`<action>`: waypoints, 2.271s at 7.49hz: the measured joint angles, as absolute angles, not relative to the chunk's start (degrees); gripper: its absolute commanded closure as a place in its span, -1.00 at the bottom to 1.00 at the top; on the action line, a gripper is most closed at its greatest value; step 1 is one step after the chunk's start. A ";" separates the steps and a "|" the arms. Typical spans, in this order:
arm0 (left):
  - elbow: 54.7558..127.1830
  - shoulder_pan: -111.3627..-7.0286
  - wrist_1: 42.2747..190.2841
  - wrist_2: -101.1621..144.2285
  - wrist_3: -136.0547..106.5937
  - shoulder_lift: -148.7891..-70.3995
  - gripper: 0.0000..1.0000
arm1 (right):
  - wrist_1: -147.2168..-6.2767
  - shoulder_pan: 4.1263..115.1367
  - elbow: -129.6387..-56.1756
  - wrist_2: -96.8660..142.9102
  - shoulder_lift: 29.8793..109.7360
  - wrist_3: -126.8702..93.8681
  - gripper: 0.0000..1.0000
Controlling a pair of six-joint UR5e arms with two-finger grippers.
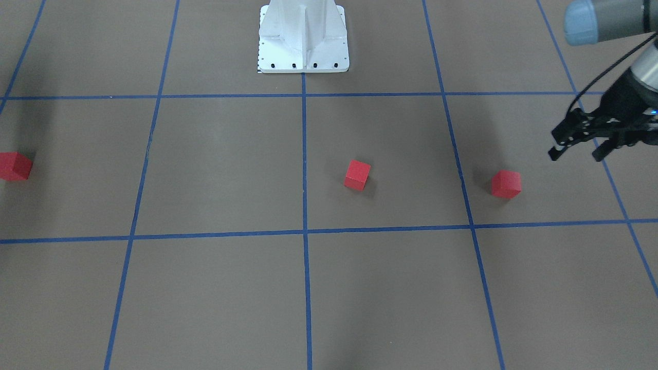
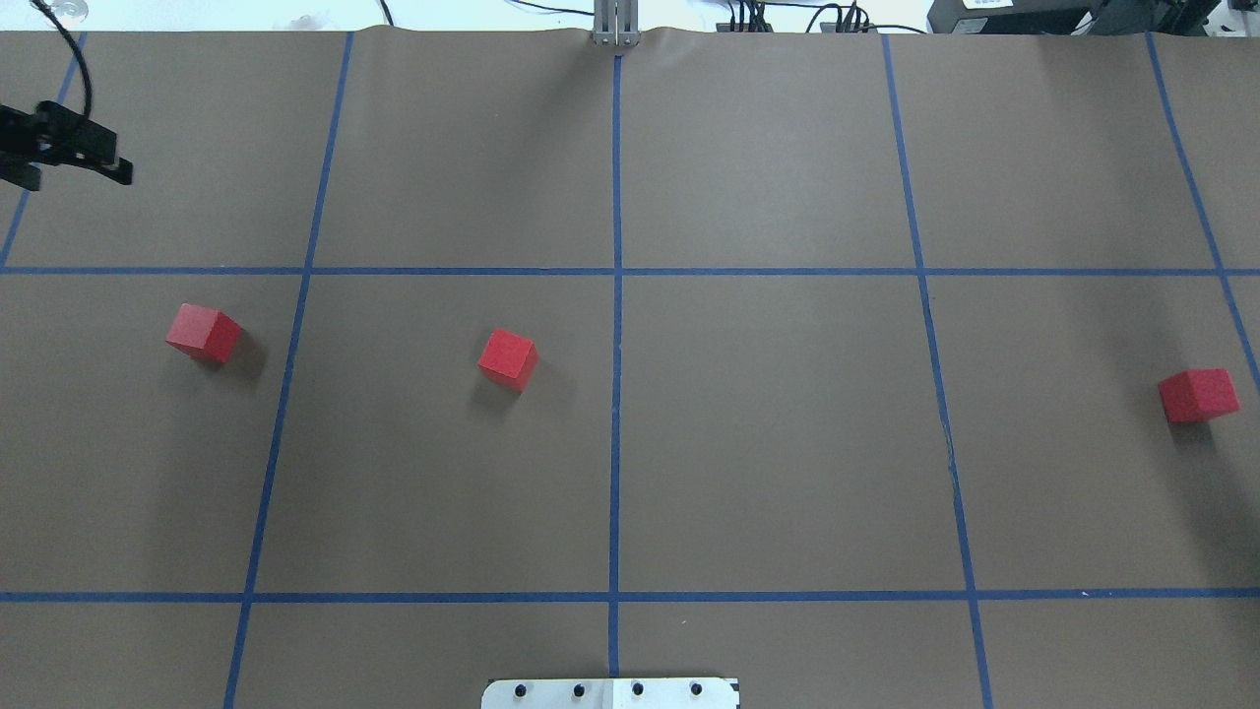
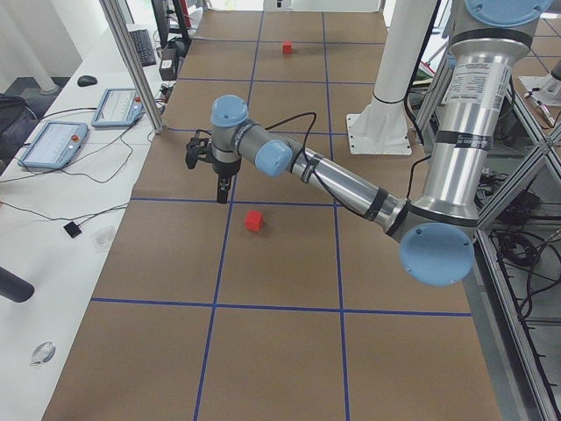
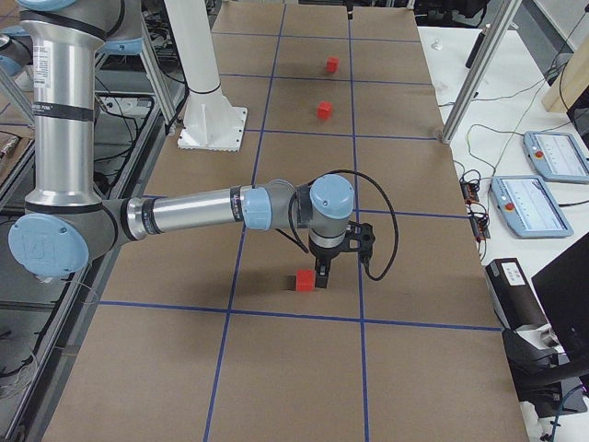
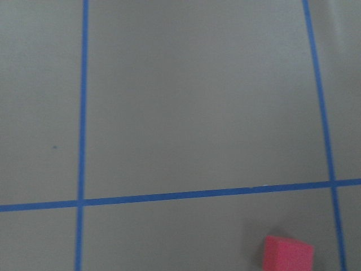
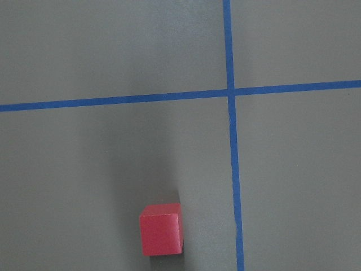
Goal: Form red blocks into L shape at center
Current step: 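Reach the left gripper down over the red cube between the arms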
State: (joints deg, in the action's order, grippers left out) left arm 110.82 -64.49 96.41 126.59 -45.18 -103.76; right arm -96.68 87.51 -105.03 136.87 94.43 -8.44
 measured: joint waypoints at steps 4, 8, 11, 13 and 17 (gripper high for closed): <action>110.30 -46.64 91.92 116.22 -59.00 -115.35 -0.98 | -96.68 87.43 -102.66 136.85 92.27 -8.36 -0.98; 95.93 -40.86 93.32 113.84 -45.22 -128.76 -0.98 | -96.68 87.19 -101.59 136.88 91.41 -8.29 -0.98; 88.11 -39.80 101.64 113.09 -41.33 -130.24 -0.98 | -96.68 87.03 -101.22 136.85 90.85 -8.28 -0.98; 86.90 -39.36 103.15 113.13 -41.58 -130.29 -0.99 | -96.68 87.02 -101.14 136.85 90.77 -8.32 -0.98; 86.82 -37.04 103.22 113.21 -43.57 -130.02 -0.99 | -96.68 87.01 -100.97 136.84 90.81 -8.24 -0.98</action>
